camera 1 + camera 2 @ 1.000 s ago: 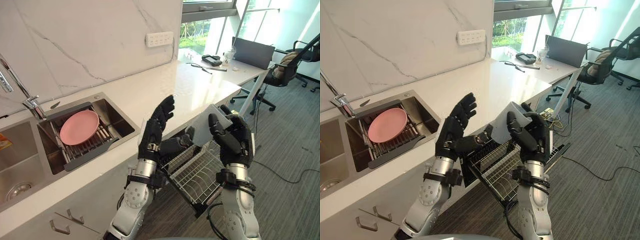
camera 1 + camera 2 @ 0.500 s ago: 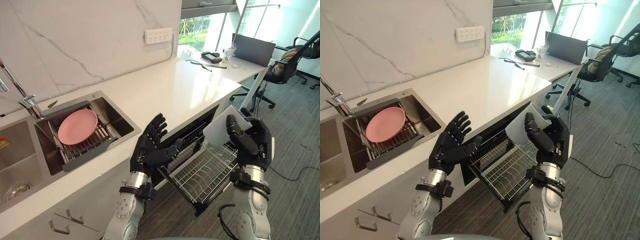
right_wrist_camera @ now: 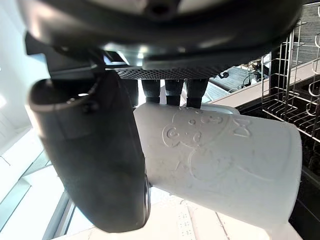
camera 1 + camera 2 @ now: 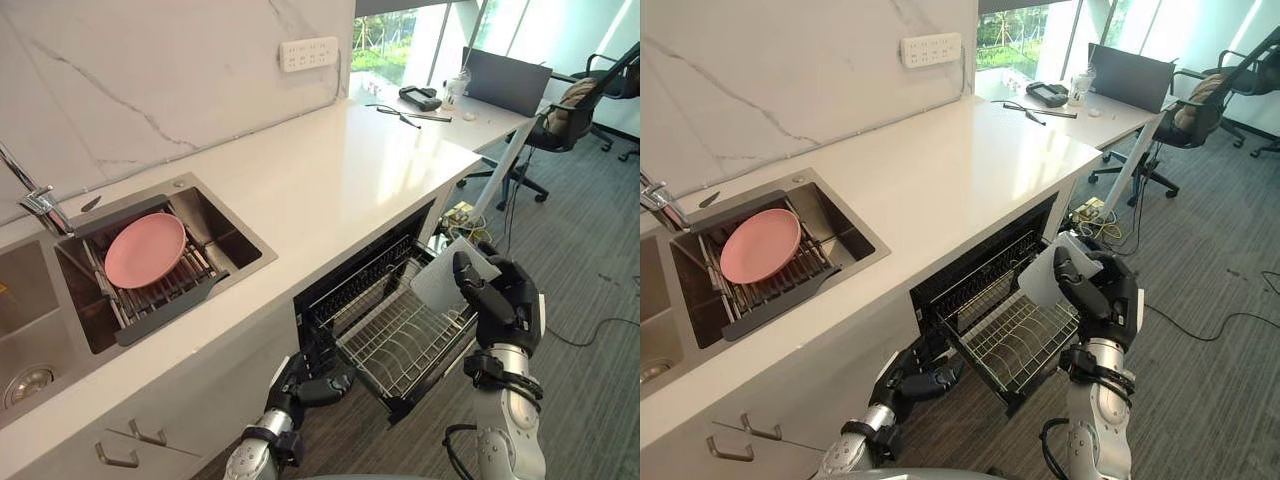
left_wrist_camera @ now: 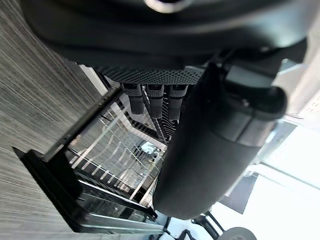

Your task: Walk over to the sink, pick up the cup, carry it to the dishwasher, place the cup inside the dishwasher, then close the dishwasher door

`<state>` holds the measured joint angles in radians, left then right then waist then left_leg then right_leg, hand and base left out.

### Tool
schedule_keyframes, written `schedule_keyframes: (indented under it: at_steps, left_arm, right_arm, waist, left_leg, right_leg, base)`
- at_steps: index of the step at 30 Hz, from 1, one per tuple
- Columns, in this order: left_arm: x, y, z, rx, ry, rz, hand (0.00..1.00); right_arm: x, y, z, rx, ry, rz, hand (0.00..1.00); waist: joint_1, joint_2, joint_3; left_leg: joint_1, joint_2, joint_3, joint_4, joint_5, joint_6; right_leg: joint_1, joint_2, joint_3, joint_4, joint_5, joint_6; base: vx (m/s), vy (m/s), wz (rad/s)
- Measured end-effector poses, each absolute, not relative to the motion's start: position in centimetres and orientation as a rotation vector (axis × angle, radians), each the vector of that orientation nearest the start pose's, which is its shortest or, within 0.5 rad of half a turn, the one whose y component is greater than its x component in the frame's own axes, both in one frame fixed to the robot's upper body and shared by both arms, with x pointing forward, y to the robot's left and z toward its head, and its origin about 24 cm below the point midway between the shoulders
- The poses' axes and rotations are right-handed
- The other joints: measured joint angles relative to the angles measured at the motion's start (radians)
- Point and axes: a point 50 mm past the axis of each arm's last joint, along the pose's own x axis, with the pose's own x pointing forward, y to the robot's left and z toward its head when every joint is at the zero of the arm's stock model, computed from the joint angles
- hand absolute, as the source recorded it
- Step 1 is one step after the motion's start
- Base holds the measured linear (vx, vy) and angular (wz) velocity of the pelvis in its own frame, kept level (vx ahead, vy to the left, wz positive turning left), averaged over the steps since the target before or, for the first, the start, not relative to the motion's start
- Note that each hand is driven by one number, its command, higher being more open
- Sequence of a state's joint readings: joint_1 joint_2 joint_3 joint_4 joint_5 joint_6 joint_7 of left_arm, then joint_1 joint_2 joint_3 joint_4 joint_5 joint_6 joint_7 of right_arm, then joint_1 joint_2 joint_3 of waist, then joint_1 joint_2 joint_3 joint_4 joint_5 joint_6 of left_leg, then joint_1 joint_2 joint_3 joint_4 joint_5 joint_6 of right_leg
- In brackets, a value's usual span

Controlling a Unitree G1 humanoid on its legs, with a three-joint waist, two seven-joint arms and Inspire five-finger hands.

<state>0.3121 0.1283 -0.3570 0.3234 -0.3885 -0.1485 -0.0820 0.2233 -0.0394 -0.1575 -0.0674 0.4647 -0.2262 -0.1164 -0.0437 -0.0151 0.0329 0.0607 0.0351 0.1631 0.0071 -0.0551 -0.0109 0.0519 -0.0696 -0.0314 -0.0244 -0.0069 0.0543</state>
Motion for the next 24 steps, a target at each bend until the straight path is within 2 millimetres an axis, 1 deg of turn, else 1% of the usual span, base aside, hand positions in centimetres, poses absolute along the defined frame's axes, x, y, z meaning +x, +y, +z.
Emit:
schedule_keyframes:
  at_steps: [1,2,4,6,9,13,15,20,22,24]
  left_arm:
    - [13.7,11.8,-8.4,-0.274,0.549,-0.195,0.90]
    - [13.0,12.7,-9.5,-0.252,0.601,-0.161,0.90]
    - [12.3,13.6,-10.4,-0.225,0.649,-0.123,0.90]
    - [11.4,15.2,-11.4,-0.186,0.708,-0.058,0.90]
    - [10.4,16.6,-12.2,-0.158,0.756,0.001,0.90]
    - [9.1,17.4,-13.2,-0.111,0.825,0.037,0.90]
    - [9.0,17.7,-13.4,-0.100,0.838,0.050,0.90]
    - [9.6,18.2,-13.8,-0.080,0.840,0.071,0.90]
    - [9.9,18.6,-13.7,-0.083,0.834,0.096,0.90]
    - [10.0,18.7,-13.8,-0.084,0.831,0.106,0.90]
  right_arm:
    - [19.6,-22.3,2.6,0.372,-0.093,-0.406,0.30]
    - [19.2,-22.6,1.9,0.349,-0.057,-0.424,0.30]
    - [18.9,-22.9,1.3,0.329,-0.027,-0.437,0.30]
    - [18.6,-23.2,0.6,0.296,0.010,-0.448,0.30]
    - [18.6,-23.4,0.3,0.249,0.035,-0.433,0.30]
    - [18.5,-23.7,-0.2,0.184,0.067,-0.407,0.30]
    - [18.5,-23.7,-0.3,0.160,0.079,-0.395,0.30]
    - [18.7,-24.3,-0.6,0.038,0.117,-0.350,0.30]
    - [19.5,-24.6,-0.6,-0.021,0.129,-0.317,0.30]
    - [19.9,-24.7,-0.8,-0.063,0.150,-0.289,0.30]
  waist:
    - [0.000,0.001,0.001]
    - [0.001,0.004,0.003]
    - [0.000,0.006,0.005]
    - [0.001,0.007,0.014]
    - [0.001,0.009,0.025]
    - [0.002,0.009,0.026]
    - [0.004,0.011,0.032]
    - [0.010,0.014,0.066]
    - [0.007,0.015,0.093]
    - [0.009,0.017,0.099]
  left_leg:
    - [0.000,0.000,-0.002,-0.001,0.001,0.000]
    - [-0.001,-0.001,-0.009,-0.007,0.004,0.000]
    - [-0.003,-0.001,-0.015,-0.012,0.007,-0.001]
    - [-0.003,-0.001,-0.021,-0.017,0.011,-0.002]
    - [-0.003,-0.004,-0.028,-0.026,0.015,-0.002]
    - [-0.003,-0.007,-0.038,-0.030,0.015,-0.001]
    - [-0.005,-0.007,-0.042,-0.030,0.016,-0.002]
    - [-0.015,-0.007,-0.047,-0.030,0.022,-0.002]
    - [-0.029,-0.007,-0.052,-0.030,0.028,-0.001]
    - [-0.044,-0.007,-0.058,-0.029,0.030,-0.001]
  right_leg:
    - [0.000,0.000,-0.002,0.000,0.000,0.000]
    - [0.001,0.000,-0.009,-0.003,0.000,0.000]
    - [0.001,0.000,-0.018,-0.007,0.000,0.000]
    - [0.005,0.000,-0.027,-0.012,0.000,0.000]
    - [0.007,-0.001,-0.034,-0.017,0.000,0.000]
    - [0.016,-0.003,-0.046,-0.028,0.000,0.000]
    - [0.016,-0.002,-0.049,-0.028,0.000,0.000]
    - [0.007,-0.003,-0.054,-0.024,0.000,0.000]
    - [-0.009,-0.003,-0.058,-0.017,0.000,0.000]
    - [-0.021,-0.003,-0.064,-0.016,0.000,0.000]
  base:
    - [0.00,0.000,0.09]
    - [0.00,-0.003,0.12]
    - [0.00,-0.010,0.12]
    - [0.01,-0.015,0.10]
    - [0.01,-0.008,0.07]
    - [0.02,-0.002,0.08]
    - [-0.01,-0.011,0.06]
    - [-0.05,-0.015,0.03]
    - [-0.04,-0.017,0.05]
    - [-0.02,-0.013,0.11]
